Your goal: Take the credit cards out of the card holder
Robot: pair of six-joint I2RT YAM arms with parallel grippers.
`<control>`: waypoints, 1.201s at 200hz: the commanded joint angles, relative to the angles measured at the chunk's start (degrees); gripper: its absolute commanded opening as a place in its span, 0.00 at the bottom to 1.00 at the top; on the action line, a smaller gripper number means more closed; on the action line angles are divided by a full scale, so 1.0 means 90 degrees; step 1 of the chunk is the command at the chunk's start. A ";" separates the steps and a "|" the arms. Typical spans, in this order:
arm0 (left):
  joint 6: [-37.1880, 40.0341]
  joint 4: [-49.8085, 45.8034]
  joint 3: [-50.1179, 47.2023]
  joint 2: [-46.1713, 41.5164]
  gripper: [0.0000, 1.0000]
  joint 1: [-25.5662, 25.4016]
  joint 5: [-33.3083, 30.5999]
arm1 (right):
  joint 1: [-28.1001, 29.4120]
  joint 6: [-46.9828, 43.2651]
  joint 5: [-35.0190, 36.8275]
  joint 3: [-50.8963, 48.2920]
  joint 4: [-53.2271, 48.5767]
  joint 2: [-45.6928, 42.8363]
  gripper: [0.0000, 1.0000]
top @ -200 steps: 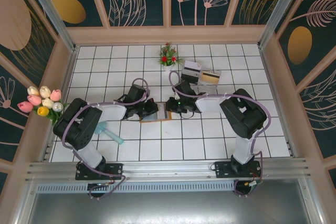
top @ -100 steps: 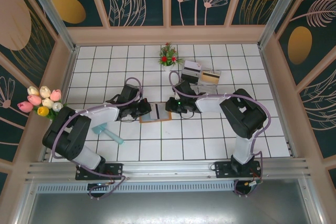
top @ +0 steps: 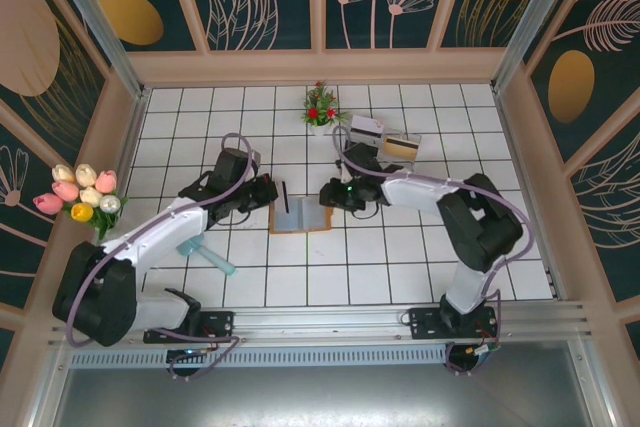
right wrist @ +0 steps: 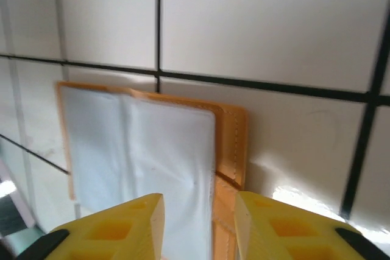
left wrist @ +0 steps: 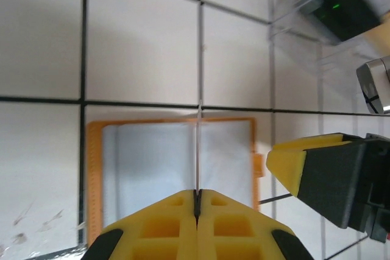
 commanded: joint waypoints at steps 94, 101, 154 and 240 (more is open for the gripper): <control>-0.2546 0.5170 0.0111 0.0109 0.00 -0.0089 0.1404 | -0.1450 0.2972 -0.2700 -0.1942 0.4926 -0.2656 0.66; -0.2672 0.5404 0.0107 0.0164 0.00 -0.0111 0.1446 | -0.1454 0.3287 -0.2764 -0.2025 0.5343 -0.2620 0.66; -0.3011 0.5879 0.0279 0.0445 0.00 -0.0311 0.1616 | -0.1355 0.4386 -0.2946 -0.2012 0.6837 -0.2378 0.64; -0.3087 0.6016 0.0349 0.0630 0.00 -0.0400 0.1594 | -0.1081 0.4641 -0.3303 -0.1669 0.7491 -0.1877 0.37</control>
